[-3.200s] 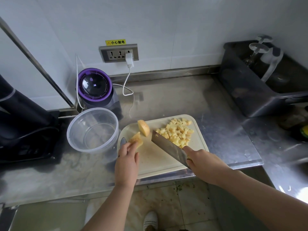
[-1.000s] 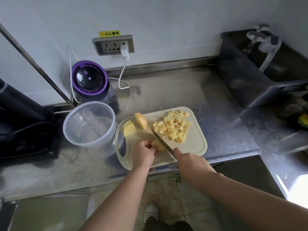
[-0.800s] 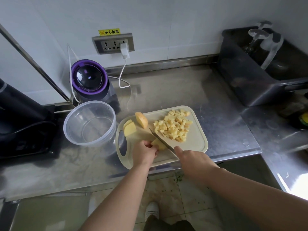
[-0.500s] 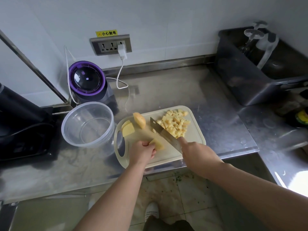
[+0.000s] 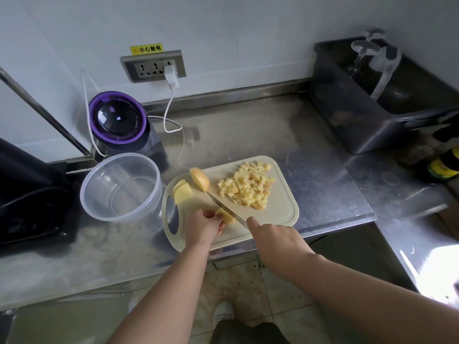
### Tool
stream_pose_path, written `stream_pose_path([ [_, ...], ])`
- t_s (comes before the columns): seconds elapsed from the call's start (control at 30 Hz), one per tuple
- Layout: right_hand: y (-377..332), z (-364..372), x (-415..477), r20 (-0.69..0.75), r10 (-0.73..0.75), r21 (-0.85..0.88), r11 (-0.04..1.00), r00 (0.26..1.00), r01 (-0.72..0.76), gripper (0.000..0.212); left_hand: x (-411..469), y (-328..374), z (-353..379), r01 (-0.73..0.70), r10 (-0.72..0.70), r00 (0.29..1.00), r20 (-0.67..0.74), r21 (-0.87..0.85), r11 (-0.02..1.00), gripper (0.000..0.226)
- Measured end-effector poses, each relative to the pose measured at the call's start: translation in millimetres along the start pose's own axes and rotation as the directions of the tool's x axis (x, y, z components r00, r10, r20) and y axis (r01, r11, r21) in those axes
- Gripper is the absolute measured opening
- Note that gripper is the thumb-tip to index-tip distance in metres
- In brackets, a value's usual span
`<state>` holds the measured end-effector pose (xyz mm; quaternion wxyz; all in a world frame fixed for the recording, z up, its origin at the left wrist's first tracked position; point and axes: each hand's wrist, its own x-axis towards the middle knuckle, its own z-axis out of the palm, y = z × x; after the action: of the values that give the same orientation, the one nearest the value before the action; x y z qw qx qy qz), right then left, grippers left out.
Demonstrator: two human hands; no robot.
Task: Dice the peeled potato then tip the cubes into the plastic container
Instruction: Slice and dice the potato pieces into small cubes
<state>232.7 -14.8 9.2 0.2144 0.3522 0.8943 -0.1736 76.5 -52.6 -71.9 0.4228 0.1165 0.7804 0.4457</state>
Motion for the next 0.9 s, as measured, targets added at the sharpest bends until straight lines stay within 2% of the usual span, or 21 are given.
stream_pose_path([
  [0.23, -1, 4, 4, 0.002, -0.018, -0.041, 0.999, 1.000, 0.018, 0.047, 1, 0, 1, -0.007, 0.007, 1.000, -0.006, 0.008, 1.000, 0.016],
  [0.37, 4, 7, 13, 0.055, -0.008, 0.044, 0.999, 0.998, 0.005, 0.048, 1, -1, 0, -0.022, 0.024, 0.999, -0.023, 0.087, 0.996, 0.014],
  [0.47, 3, 10, 15, 0.083, 0.009, 0.105, 0.994, 0.997, -0.018, 0.048, 1, 0, 0, 0.001, 0.002, 0.999, -0.032, 0.084, 0.996, 0.018],
  [0.63, 4, 8, 11, 0.058, 0.048, 0.125, 0.991, 0.997, -0.055, 0.045, -2, 2, -1, -0.002, 0.005, 1.000, -0.030, 0.101, 0.995, 0.015],
  [0.77, 3, 7, 3, -0.025, 0.030, 0.104, 0.994, 0.999, -0.027, 0.044, -3, 1, -2, -0.021, 0.024, 0.999, -0.024, 0.131, 0.991, 0.013],
  [0.9, 1, 6, -2, -0.039, 0.013, 0.081, 0.997, 0.999, -0.009, 0.045, -4, -1, -3, -0.005, 0.009, 0.999, -0.034, 0.108, 0.994, 0.012],
])
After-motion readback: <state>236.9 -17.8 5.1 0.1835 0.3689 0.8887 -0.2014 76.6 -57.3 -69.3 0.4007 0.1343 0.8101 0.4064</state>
